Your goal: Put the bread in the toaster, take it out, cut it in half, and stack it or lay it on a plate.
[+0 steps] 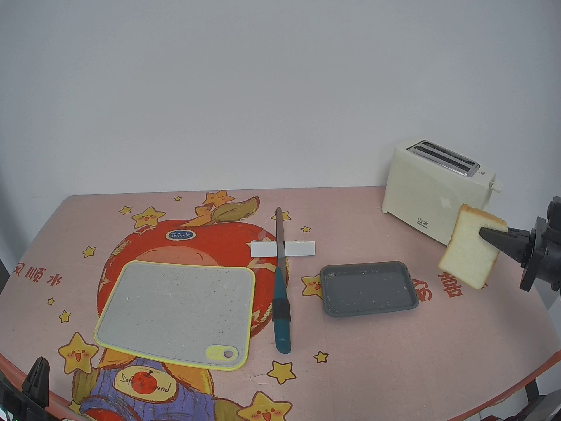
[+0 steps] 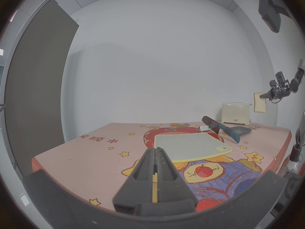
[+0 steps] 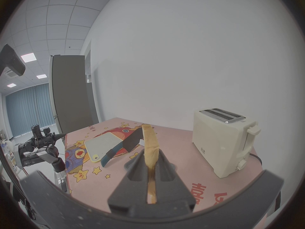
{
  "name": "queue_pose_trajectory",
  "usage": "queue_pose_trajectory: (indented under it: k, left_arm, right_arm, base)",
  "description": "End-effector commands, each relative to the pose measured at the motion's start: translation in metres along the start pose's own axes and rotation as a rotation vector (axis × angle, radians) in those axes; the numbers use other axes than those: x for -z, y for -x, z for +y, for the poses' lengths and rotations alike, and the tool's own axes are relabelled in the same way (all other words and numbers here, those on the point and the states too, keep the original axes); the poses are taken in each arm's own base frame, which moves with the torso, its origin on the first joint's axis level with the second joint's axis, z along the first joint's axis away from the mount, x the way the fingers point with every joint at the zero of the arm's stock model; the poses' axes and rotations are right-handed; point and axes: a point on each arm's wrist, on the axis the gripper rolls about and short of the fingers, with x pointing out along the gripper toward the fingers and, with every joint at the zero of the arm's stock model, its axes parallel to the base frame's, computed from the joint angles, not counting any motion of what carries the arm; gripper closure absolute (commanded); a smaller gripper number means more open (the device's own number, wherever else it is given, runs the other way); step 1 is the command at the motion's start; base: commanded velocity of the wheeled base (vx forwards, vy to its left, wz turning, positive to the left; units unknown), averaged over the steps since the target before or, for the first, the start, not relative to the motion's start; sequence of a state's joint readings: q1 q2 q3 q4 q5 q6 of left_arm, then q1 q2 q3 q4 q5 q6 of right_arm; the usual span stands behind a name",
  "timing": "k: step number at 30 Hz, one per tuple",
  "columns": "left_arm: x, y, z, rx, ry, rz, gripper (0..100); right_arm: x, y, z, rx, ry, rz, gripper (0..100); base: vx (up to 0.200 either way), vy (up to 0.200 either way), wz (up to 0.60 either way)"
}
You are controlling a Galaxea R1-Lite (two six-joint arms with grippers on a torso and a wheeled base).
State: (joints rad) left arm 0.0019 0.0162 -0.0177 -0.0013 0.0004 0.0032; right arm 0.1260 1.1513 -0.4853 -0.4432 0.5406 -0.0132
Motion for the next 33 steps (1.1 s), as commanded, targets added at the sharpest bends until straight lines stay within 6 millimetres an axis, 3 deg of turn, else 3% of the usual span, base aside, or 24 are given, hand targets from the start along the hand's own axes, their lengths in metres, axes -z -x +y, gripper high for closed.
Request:
queue_pose_trajectory:
  k: [1, 25, 30, 33]
  left_arm:
    - [0.005, -0.001, 0.000, -0.002, 0.000, 0.010, 100]
    - [0.005, -0.001, 0.000, -0.001, 0.000, 0.010, 100]
    - [0.005, -0.001, 0.000, -0.007, 0.003, 0.010, 100]
    - [0.005, -0.001, 0.000, -0.002, 0.000, 0.010, 100]
  right_arm:
    - [0.000, 0.000, 0.000, 0.001, 0.001, 0.000, 100]
    - [0.003, 0.001, 0.002, -0.008, 0.004, 0.005, 100]
    - [0.005, -0.001, 0.008, -0.047, 0.005, 0.013, 100]
    - [0.007, -0.002, 0.022, -0.133, 0.014, 0.020, 100]
  base:
    - [0.000, 0.200, 0.00]
    - [0.000, 0.200, 0.00]
    - [0.000, 0.200, 0.00]
    - [0.000, 0.000, 0.00]
